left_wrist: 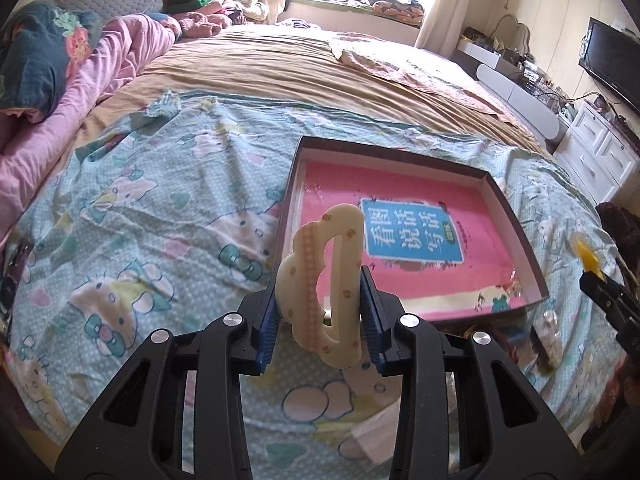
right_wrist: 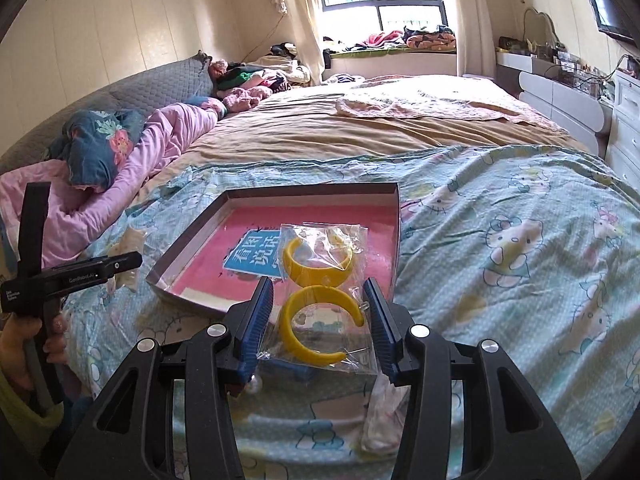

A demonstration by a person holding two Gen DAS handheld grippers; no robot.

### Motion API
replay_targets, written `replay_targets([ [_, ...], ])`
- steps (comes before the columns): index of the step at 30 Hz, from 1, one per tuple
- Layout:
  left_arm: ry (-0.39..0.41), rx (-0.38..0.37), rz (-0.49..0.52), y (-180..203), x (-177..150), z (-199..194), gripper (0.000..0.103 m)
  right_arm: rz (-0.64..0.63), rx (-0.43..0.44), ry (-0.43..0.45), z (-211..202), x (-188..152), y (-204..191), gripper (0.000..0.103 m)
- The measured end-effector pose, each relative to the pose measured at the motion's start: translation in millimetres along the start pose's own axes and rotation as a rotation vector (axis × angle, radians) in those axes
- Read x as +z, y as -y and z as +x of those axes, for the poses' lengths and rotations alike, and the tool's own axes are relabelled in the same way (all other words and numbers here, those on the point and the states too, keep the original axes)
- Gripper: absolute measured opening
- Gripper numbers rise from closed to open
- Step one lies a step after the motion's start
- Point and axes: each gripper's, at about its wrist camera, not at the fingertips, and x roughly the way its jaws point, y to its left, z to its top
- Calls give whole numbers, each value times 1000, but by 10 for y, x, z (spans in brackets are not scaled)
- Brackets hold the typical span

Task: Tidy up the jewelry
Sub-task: 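Carry the clip with left gripper into the tray while right carries the bangles there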

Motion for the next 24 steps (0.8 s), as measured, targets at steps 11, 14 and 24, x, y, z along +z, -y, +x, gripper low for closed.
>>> replay_targets([
  [11,-14,-23,13,206,209,419,28,-18,-13,-14,334,175,-19,45],
  [14,-35,-32,34,242,160,532,28,-23,-19,-28,449,192,-38,45],
  [24,-95,-31,86,230,107,762,28,-18,-64,-107,900,187,4,45],
])
